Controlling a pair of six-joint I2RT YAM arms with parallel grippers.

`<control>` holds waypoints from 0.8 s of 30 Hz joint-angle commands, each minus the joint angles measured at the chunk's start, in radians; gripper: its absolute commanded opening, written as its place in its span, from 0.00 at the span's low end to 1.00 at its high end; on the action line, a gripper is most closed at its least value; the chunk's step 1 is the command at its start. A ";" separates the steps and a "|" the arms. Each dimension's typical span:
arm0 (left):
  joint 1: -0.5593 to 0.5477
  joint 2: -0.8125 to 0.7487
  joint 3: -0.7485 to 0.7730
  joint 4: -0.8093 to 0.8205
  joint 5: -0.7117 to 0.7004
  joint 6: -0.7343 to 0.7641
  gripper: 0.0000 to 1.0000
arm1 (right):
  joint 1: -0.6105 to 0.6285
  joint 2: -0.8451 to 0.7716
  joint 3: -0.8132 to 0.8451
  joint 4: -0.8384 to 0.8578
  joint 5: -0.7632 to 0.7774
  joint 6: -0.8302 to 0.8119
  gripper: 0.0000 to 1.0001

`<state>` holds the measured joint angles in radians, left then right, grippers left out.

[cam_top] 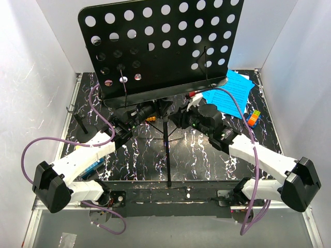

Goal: Pack up the instrument practice props
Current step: Unscrew the knob on the music stand.

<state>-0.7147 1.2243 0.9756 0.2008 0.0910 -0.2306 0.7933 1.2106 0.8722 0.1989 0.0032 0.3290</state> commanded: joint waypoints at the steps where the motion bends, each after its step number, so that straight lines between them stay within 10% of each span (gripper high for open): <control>1: -0.011 0.001 0.051 -0.006 0.024 -0.147 0.00 | 0.075 0.026 -0.036 -0.038 0.256 -0.227 0.01; 12: -0.012 0.001 0.041 0.000 0.023 -0.161 0.00 | 0.239 0.026 -0.074 0.074 0.532 -0.533 0.01; 18: -0.011 -0.003 0.041 -0.009 0.001 -0.154 0.00 | 0.241 -0.014 0.031 -0.146 0.566 -0.354 0.01; 24: -0.011 0.009 0.061 -0.020 -0.037 -0.127 0.00 | 0.235 -0.101 0.094 -0.374 0.521 -0.130 0.60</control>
<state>-0.7242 1.2285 0.9810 0.2016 0.0868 -0.2428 1.0359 1.1938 0.9409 0.0551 0.4992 0.0437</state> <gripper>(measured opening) 0.274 0.473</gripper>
